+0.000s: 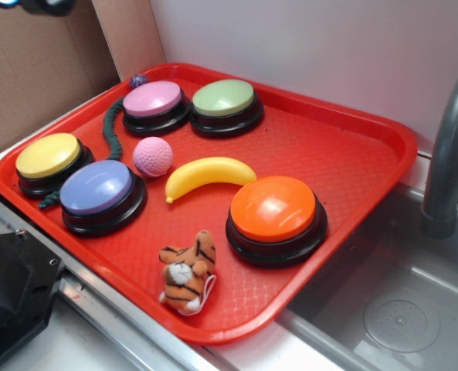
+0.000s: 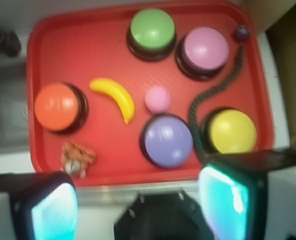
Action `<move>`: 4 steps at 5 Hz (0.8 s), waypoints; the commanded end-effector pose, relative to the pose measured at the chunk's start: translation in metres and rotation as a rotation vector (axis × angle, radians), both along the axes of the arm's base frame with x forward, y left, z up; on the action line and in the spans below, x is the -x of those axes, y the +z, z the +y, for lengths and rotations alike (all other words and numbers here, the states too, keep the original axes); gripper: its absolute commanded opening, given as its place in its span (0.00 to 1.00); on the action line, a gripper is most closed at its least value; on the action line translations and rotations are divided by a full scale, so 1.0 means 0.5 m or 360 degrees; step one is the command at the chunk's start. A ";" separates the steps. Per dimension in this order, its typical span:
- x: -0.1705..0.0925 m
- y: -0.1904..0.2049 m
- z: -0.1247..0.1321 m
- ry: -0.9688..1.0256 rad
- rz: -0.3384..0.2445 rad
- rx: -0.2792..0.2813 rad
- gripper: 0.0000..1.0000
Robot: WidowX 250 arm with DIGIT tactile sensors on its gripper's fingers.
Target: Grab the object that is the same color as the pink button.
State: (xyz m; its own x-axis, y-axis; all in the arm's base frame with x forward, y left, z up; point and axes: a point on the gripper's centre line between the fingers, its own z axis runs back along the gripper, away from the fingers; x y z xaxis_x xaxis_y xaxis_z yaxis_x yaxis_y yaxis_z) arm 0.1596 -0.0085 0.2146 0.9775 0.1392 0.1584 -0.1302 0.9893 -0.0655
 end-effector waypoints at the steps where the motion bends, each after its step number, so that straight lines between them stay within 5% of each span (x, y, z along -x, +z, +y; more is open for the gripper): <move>1: -0.119 -0.098 0.061 0.0230 -0.0019 0.0040 1.00; 4: -0.155 -0.256 0.076 0.0529 0.0195 -0.0041 1.00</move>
